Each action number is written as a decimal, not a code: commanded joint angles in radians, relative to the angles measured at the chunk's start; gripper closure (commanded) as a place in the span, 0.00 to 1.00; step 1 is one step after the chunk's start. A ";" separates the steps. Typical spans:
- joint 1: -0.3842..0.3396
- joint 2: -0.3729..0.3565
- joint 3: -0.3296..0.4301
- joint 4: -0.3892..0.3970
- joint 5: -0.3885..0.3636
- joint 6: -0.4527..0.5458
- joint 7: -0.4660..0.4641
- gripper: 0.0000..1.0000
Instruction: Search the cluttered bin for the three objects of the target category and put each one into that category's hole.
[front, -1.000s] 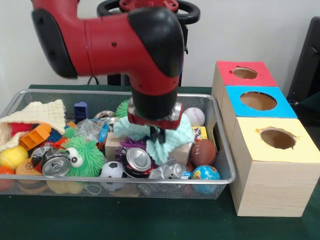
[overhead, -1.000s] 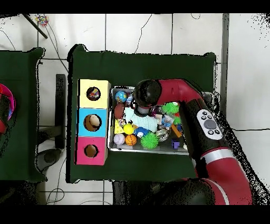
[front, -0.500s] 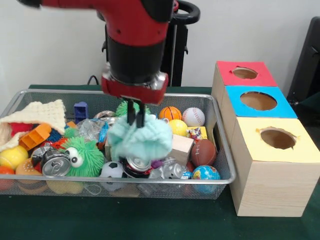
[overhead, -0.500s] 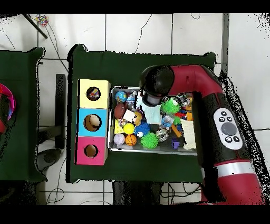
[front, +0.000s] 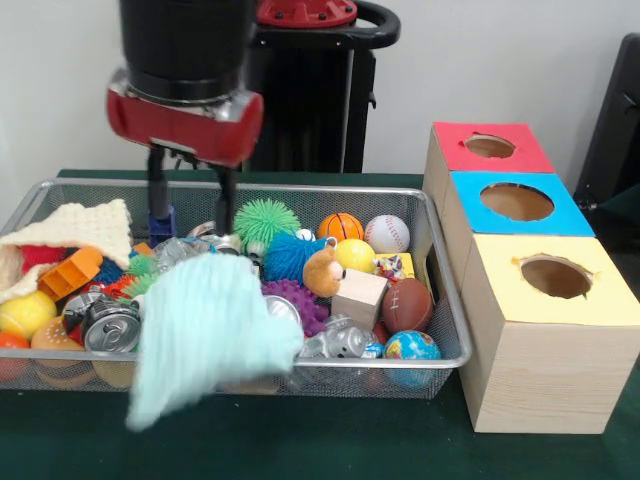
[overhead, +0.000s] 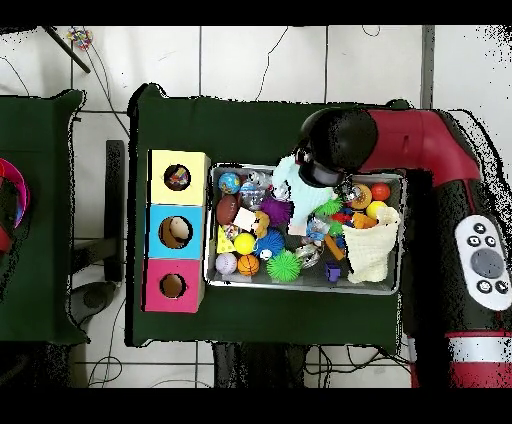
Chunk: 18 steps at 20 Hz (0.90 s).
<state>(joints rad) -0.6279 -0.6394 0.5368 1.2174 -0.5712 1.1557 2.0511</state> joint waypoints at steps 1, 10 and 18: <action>-0.061 -0.027 0.040 0.050 -0.054 -0.055 -0.373 0.00; -0.094 -0.144 0.069 0.216 -0.004 -0.133 -0.357 1.00; -0.072 -0.207 0.084 0.377 0.075 -0.217 -0.203 1.00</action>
<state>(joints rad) -0.7182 -0.8059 0.5394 1.3943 -0.5378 1.0203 2.0044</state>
